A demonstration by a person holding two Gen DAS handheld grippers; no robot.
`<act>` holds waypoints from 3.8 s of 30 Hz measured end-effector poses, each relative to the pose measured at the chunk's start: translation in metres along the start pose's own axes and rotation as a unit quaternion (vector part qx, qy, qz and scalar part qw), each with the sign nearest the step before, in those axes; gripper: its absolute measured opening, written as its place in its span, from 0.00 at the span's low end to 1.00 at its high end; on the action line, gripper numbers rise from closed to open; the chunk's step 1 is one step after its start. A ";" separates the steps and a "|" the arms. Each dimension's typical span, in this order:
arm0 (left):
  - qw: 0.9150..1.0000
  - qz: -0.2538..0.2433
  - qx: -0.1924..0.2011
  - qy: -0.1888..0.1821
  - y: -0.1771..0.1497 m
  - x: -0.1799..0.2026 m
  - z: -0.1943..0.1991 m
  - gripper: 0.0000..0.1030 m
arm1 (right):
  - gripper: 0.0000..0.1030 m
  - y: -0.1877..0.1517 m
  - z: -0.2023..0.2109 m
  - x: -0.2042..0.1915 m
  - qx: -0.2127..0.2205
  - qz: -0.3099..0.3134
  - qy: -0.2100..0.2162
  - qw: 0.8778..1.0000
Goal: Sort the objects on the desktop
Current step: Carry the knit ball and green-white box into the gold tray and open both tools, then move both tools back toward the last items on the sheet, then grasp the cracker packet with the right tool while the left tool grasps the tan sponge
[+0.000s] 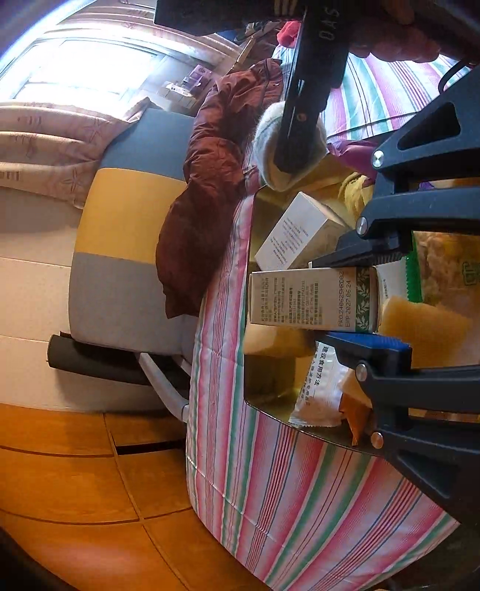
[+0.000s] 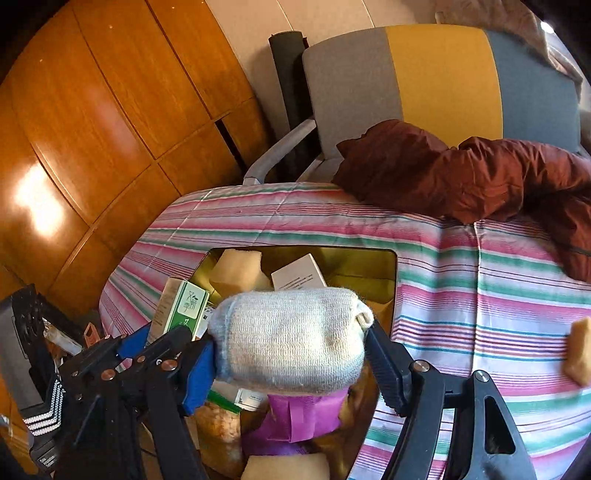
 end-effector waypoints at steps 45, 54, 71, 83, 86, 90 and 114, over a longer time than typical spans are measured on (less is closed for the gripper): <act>0.999 -0.008 0.034 -0.029 0.003 0.020 0.041 0.56 | 0.87 -0.052 0.061 0.044 0.016 -0.047 -0.033 0.998; 0.997 -0.038 0.032 -0.052 0.001 0.043 0.046 0.56 | 0.88 -0.077 0.091 0.120 0.010 -0.133 -0.093 0.987; 0.988 -0.109 0.014 -0.112 -0.001 0.124 0.043 0.56 | 0.88 -0.153 0.217 0.349 0.073 -0.417 -0.258 0.868; 0.978 -0.152 -0.015 -0.141 -0.009 0.179 0.023 0.56 | 0.89 -0.139 0.216 0.435 0.080 -0.470 -0.282 0.832; 0.976 -0.161 -0.024 -0.146 -0.011 0.190 0.017 0.56 | 0.89 -0.126 0.209 0.446 0.071 -0.453 -0.294 0.838; 0.973 -0.168 -0.037 -0.156 -0.012 0.207 0.008 0.56 | 0.80 -0.107 0.194 0.454 0.043 -0.409 -0.310 0.858; 0.941 -0.219 -0.143 -0.216 -0.024 0.379 -0.083 0.56 | 0.49 -0.118 0.164 0.379 -0.066 -0.179 -0.278 0.941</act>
Point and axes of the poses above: each gripper's, at about its wrist camera, not at the fingertips, and z roughly against the way its jaws point, x to its right, y to its top, the point moved 5 cm from there along -z, roughly the way its jaws point, and after that the axes turned 3 degrees about y, right-handed, at the moved point
